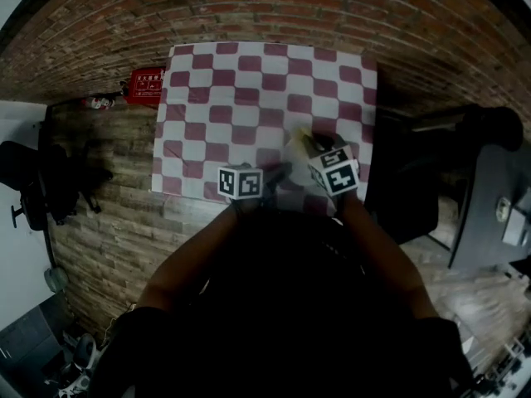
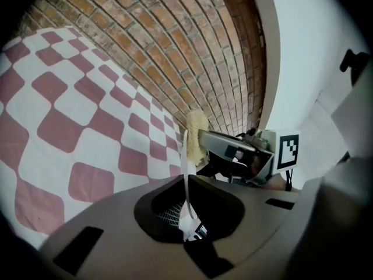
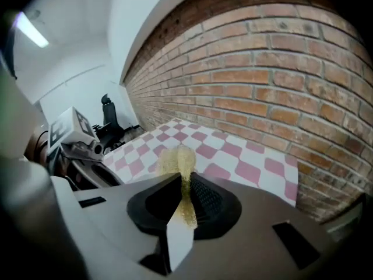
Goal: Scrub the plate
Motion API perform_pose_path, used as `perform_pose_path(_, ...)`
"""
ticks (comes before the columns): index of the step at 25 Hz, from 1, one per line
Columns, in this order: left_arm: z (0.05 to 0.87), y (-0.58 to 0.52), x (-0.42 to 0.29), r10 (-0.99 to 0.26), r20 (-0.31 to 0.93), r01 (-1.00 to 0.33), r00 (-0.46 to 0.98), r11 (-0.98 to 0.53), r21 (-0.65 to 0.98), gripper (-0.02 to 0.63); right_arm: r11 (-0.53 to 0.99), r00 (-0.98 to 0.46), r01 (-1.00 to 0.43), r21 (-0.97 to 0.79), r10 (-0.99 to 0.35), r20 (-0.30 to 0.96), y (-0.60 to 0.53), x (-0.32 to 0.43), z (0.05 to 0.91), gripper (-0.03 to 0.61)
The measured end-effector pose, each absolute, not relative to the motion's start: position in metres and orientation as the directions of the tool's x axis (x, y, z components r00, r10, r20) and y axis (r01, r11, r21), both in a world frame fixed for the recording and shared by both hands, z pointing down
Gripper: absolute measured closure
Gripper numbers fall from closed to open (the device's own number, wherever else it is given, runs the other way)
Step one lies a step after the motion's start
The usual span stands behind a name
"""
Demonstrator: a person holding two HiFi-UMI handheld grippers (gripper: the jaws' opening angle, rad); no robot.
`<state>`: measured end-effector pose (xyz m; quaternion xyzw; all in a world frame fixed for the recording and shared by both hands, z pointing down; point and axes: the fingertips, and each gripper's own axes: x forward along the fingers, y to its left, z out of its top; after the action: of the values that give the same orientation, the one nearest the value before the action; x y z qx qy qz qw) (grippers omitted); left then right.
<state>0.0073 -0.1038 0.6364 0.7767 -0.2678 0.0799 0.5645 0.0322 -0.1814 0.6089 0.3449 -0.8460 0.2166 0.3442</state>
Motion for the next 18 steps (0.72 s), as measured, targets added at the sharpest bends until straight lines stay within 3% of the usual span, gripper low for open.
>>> perform_pose_path(7, 0.579, -0.129, -0.013, -0.509, 0.333, -0.509, 0.794, -0.256, 0.821, 0.598, 0.833, -0.623, -0.548, -0.076, -0.346, 0.701, -0.133, -0.004, 0.561, 0.533)
perform_pose_path(12, 0.547, -0.139, -0.037, -0.635, 0.289, -0.533, 0.716, -0.229, 0.815, 0.596, 0.837, -0.624, -0.533, -0.124, -0.289, 0.726, -0.109, 0.013, 0.567, 0.532)
perform_pose_path(18, 0.543, -0.122, -0.039, -0.628, 0.3, -0.542, 0.718, -0.234, 0.807, 0.597, 0.781, -0.561, -0.617, -0.102, -0.345, 0.752, -0.13, 0.056, 0.572, 0.532)
